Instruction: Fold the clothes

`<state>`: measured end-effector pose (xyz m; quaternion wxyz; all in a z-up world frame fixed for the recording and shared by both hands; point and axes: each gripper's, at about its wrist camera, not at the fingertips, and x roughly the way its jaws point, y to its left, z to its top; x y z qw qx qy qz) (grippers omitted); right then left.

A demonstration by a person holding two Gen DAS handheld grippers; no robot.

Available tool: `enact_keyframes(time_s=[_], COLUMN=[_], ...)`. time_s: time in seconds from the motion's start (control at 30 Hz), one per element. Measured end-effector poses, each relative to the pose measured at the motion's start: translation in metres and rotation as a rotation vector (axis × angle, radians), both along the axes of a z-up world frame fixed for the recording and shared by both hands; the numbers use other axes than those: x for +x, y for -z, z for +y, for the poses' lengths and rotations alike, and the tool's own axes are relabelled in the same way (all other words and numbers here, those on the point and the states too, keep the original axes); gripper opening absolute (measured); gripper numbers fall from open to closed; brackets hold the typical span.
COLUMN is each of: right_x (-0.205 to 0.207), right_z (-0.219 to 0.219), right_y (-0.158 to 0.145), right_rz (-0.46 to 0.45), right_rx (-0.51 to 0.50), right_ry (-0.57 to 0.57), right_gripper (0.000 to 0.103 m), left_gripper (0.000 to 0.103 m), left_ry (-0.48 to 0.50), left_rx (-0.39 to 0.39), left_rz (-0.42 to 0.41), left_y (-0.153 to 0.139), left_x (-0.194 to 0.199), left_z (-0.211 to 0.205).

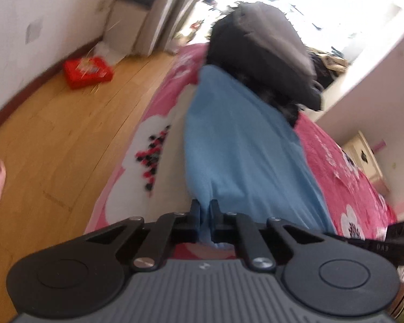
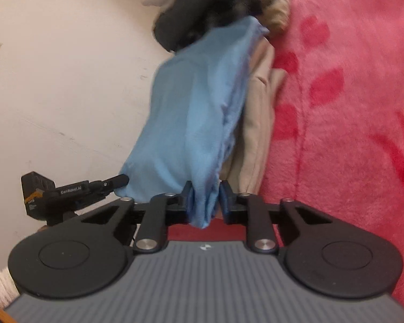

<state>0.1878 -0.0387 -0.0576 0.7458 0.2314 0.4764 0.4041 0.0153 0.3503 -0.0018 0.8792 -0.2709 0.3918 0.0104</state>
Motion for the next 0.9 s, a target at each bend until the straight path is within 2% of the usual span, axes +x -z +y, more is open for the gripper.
enact_keyframes(time_s=[0.07,0.1,0.2,0.33,0.37,0.43,0.47,0.5,0.57,0.67,0.73,0.8,0.87,0.9], right_x=[-0.001,-0.003,-0.006,-0.008,-0.009,-0.01,-0.011,-0.012,-0.016,-0.019,-0.013,-0.006,0.006,0.012], right_z=[-0.003,-0.006,-0.01,-0.009,-0.008,-0.006,-0.007,-0.01,-0.02,-0.031,-0.022,0.0,0.028,0.042], right_y=[-0.007,-0.011,-0.018,-0.001,0.005,0.012,0.012,0.007,-0.012,-0.044,-0.059,-0.067,-0.06,-0.055], right_rz=[-0.016,-0.025,-0.044,-0.019,-0.021,-0.015,-0.016,-0.028,-0.109,-0.262,-0.36,-0.456,-0.496,-0.512], right_rx=[0.016,0.023,0.026,-0.035,-0.063,-0.089,-0.088,-0.086,-0.117,-0.141,-0.131,-0.118,-0.112,-0.109], right_ry=[0.003,0.005,0.011,0.017,0.018,0.013,0.013,0.01,0.026,0.062,0.06,0.051,0.039,0.033], right_gripper=[0.01,0.004,0.004,0.004,0.005,0.009,0.013,0.014,0.018,0.018,0.019,0.018,0.018,0.018], left_gripper=[0.007,0.007,0.006,0.007,0.009,0.014,0.019,0.027,0.039,0.04,0.04,0.04,0.04,0.04], left_ry=[0.02,0.03,0.061,0.093,0.097,0.09,0.086,0.082,0.075,0.092,0.119,0.163,0.21,0.236], left_rx=[0.001,0.005,0.015,0.074,0.076,0.084,0.088,0.092,0.113,0.205,0.275,0.272,0.273,0.305], left_rz=[-0.014,-0.014,-0.014,0.067,0.09,0.077,0.067,0.056,0.029,-0.027,-0.078,-0.105,-0.107,-0.091], left_y=[-0.004,-0.004,-0.005,0.015,0.021,0.016,0.012,0.009,-0.001,-0.024,-0.035,-0.031,-0.021,-0.012], left_x=[0.0,0.0,0.0,0.003,0.005,-0.001,-0.004,-0.007,-0.013,-0.017,-0.011,0.004,0.022,0.028], left_z=[-0.005,-0.007,-0.013,-0.017,-0.016,-0.012,-0.01,-0.008,-0.005,-0.008,-0.019,-0.036,-0.056,-0.067])
